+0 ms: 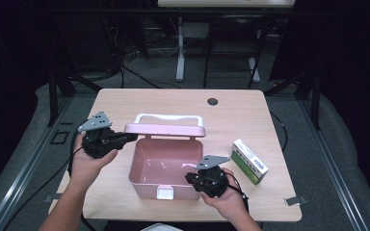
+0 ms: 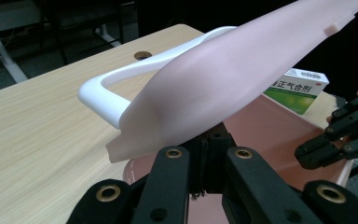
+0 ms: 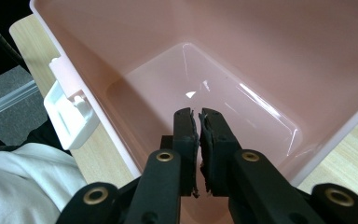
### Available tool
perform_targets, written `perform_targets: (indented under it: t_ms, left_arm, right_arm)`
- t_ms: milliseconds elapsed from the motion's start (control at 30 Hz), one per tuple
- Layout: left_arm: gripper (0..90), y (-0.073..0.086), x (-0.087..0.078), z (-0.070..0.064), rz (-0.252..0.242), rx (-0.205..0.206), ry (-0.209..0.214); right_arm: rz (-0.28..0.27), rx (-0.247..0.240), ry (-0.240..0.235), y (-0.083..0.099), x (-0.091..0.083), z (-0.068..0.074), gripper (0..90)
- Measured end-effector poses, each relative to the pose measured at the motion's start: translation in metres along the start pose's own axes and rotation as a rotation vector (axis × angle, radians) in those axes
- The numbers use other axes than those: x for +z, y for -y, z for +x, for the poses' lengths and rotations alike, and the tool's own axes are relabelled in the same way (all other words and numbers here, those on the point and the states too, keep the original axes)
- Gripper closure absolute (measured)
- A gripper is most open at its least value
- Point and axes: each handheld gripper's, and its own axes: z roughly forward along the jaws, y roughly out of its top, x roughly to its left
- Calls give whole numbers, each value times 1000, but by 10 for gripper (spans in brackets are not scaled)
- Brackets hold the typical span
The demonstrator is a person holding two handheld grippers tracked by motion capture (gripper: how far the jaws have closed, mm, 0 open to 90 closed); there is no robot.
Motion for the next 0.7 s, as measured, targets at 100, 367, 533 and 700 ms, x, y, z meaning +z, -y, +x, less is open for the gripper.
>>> perform_targets:
  t_ms: [100,367,533,700]
  left_arm:
    - [897,0,3,2,3,-5,-4]
    - [897,2,11,11,4,-19,-17]
    - [897,4,14,15,-1,-24,-30]
    - [895,7,17,20,7,-32,-37]
  right_arm:
    - [-2,-1,1,0,0,-1,850]
    - [-6,11,12,1,0,-3,855]
    - [-2,12,13,1,2,-2,850]
    - [-9,20,10,2,3,-2,849]
